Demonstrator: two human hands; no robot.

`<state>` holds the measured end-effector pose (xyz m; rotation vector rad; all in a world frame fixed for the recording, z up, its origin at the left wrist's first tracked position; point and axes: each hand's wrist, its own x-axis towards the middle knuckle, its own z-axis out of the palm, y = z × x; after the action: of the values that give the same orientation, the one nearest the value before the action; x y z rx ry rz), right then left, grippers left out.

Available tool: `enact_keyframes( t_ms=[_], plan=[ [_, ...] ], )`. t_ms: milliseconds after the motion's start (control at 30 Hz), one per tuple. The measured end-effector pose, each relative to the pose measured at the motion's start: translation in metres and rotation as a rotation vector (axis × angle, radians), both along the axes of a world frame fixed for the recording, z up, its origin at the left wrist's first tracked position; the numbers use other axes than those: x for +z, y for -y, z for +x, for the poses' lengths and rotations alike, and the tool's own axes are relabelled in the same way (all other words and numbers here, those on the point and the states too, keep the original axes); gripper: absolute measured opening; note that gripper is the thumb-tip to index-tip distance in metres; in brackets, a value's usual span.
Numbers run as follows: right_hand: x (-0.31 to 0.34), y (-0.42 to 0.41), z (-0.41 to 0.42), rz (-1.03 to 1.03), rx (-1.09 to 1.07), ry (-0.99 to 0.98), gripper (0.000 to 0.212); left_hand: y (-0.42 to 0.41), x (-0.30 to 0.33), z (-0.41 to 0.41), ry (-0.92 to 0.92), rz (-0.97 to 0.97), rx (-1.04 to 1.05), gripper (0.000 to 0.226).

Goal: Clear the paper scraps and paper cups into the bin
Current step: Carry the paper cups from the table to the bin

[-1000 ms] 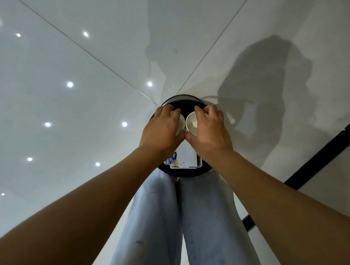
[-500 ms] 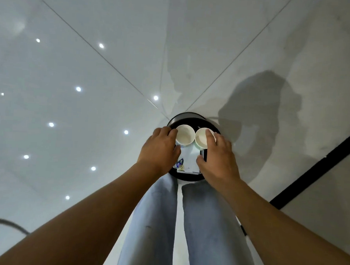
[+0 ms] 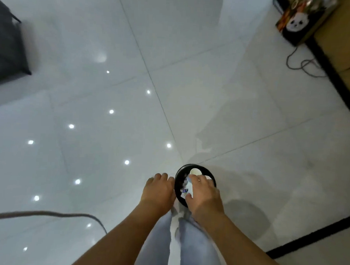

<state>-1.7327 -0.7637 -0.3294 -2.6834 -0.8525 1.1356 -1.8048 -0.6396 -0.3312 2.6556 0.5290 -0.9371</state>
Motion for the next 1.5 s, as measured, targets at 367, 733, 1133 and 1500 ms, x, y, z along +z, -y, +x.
enact_keyframes(
  t_ms=[367,733,1133,1500],
  plan=[
    [0.088,-0.142,-0.074,-0.003,0.316,0.021,0.053,-0.116,0.081,-0.118,0.109,0.073,0.355,0.032],
    [0.135,-0.357,-0.201,0.101,0.535,0.056,0.057,-0.313,0.134,-0.275,0.156,0.081,0.633,0.037],
    [0.145,-0.539,-0.215,0.117,0.691,0.057,0.058,-0.467,0.145,-0.308,0.187,0.110,0.833,0.039],
    [0.154,-0.777,-0.162,0.159,0.845,0.052,0.060,-0.680,0.162,-0.265,0.254,0.148,1.083,0.041]
  ],
)
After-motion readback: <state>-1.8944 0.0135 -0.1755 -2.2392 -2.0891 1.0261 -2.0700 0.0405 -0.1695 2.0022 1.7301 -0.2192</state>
